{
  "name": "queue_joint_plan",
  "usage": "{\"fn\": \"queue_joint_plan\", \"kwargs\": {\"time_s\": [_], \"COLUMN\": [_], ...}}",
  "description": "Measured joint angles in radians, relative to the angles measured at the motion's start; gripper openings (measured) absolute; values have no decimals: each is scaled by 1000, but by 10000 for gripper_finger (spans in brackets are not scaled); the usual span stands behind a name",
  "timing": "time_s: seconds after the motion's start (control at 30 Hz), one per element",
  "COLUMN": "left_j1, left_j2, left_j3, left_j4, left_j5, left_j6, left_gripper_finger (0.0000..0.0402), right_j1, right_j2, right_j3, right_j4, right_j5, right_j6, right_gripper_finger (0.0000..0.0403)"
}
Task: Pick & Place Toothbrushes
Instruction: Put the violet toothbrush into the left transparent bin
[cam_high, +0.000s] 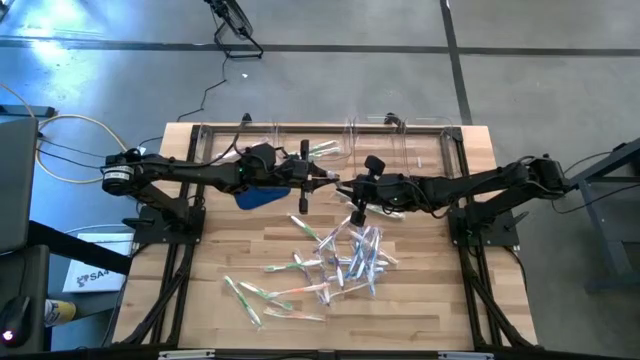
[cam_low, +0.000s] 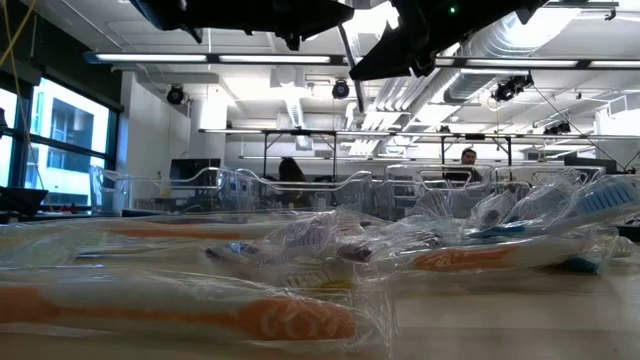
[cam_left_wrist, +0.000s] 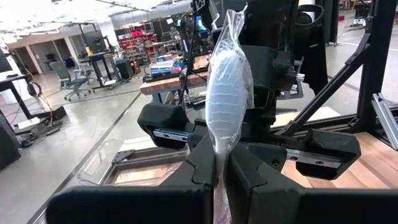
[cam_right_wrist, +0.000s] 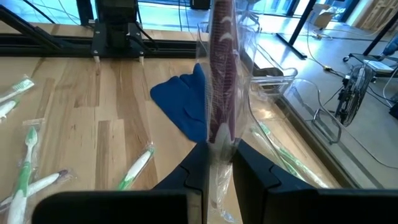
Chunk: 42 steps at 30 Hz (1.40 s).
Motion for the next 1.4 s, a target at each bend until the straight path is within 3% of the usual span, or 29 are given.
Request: {"fn": "queue_joint_plan", "kwargs": {"time_s": [0.47, 1.07, 1.23, 1.4], "left_j1": [0, 47, 76, 103], "left_j2": [0, -9, -9, -45], "left_j3": [0, -2, -2, -2], "left_j4": [0, -41, -46, -97], "left_j5": [1, 34, 40, 46], "left_j6": [2, 5, 11, 34], "left_gripper_finger": [10, 10, 10, 10], "right_j1": [0, 12, 38, 68], "right_j2": [0, -23, -45, -107], "right_j3": [0, 0, 1, 2], "right_j4": [-1, -6, -23, -191], "right_j5": [-3, 23, 108, 223], "right_j6": [3, -17, -23, -5], "right_gripper_finger": [50, 158, 201, 222]}}
